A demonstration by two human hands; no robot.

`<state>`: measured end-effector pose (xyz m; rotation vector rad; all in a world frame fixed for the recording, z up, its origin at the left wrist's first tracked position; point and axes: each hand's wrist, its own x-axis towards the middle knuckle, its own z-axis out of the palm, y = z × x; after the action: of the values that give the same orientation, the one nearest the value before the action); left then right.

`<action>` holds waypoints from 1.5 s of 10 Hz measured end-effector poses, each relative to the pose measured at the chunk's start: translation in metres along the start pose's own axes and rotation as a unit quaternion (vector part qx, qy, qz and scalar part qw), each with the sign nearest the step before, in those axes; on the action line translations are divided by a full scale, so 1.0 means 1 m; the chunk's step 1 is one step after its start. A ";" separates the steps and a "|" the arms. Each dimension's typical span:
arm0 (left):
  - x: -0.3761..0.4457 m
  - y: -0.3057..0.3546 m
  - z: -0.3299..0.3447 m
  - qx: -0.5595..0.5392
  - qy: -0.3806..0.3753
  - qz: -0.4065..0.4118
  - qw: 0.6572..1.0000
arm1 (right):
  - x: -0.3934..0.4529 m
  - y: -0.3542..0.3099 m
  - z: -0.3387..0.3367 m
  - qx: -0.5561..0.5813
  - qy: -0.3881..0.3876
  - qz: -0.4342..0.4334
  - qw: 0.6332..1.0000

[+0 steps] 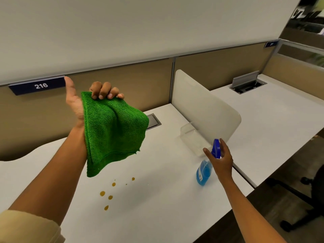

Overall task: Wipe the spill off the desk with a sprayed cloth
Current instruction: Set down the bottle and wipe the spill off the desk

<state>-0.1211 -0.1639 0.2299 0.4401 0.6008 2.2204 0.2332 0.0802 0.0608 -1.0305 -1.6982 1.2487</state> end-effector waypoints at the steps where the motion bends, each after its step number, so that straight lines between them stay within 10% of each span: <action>1: -0.027 -0.005 0.036 0.033 -0.067 0.006 0.997 | -0.006 -0.014 0.002 -0.030 0.023 -0.053 0.998; 3: -0.045 -0.012 0.050 0.049 -0.109 -0.009 0.993 | -0.012 -0.071 0.042 -0.023 0.035 -0.169 0.985; 6: -0.068 0.001 0.044 0.016 -0.116 0.013 0.993 | -0.043 -0.136 0.151 0.108 -0.155 -0.086 0.978; 9: -0.093 0.029 0.037 -0.011 -0.079 0.044 0.996 | -0.088 -0.168 0.230 0.365 -0.388 0.285 0.797; 11: -0.102 0.043 0.037 -0.010 -0.071 0.076 0.995 | -0.113 -0.166 0.242 0.340 -0.468 0.354 0.735; 14: -0.094 0.043 0.025 -0.034 0.000 0.102 0.994 | -0.136 -0.139 0.202 0.257 -0.405 0.353 0.803; 15: -0.088 0.037 0.025 -0.047 0.082 0.107 0.990 | -0.145 -0.134 0.195 0.322 -0.339 0.422 0.777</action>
<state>-0.0752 -0.2454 0.2603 0.2862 0.5533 2.4959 0.0870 -0.1454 0.1305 -0.9601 -1.0076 2.8203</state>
